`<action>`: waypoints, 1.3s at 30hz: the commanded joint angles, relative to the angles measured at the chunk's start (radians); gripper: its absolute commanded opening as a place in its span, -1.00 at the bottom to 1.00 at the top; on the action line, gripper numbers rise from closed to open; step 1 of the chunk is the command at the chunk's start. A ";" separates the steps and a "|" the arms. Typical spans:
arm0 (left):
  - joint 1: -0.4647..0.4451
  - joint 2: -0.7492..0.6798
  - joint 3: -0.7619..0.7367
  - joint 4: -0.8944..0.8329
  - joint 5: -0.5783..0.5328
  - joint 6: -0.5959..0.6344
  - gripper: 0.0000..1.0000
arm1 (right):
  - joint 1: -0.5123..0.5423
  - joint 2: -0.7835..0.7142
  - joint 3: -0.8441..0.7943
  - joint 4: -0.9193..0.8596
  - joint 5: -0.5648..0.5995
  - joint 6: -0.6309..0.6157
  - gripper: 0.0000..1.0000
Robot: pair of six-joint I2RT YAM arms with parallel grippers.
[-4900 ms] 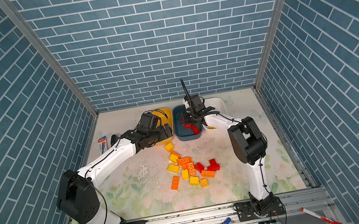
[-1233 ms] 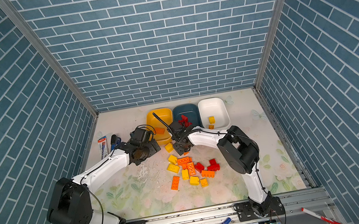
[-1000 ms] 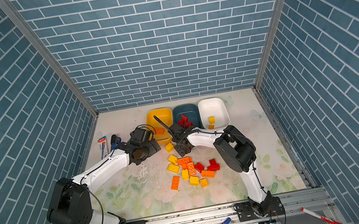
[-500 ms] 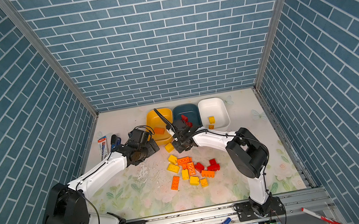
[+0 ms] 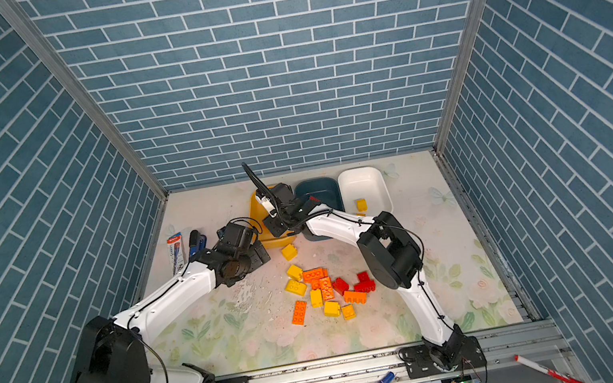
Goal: Sort the legos into containers by color
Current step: 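Drop the orange brick into the yellow tub with the right gripper, then grasp a yellow brick beside the yellow tub with the right gripper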
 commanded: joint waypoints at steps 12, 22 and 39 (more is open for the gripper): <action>0.051 -0.073 -0.065 -0.010 -0.017 -0.022 0.99 | 0.027 -0.253 -0.427 -0.058 -0.035 0.020 0.30; 0.053 -0.059 -0.059 0.003 0.007 -0.022 0.99 | 0.041 -0.152 -0.353 -0.058 -0.039 0.035 0.39; 0.053 -0.063 -0.071 0.006 0.010 -0.020 0.99 | 0.050 -0.029 -0.266 -0.045 -0.015 0.062 0.27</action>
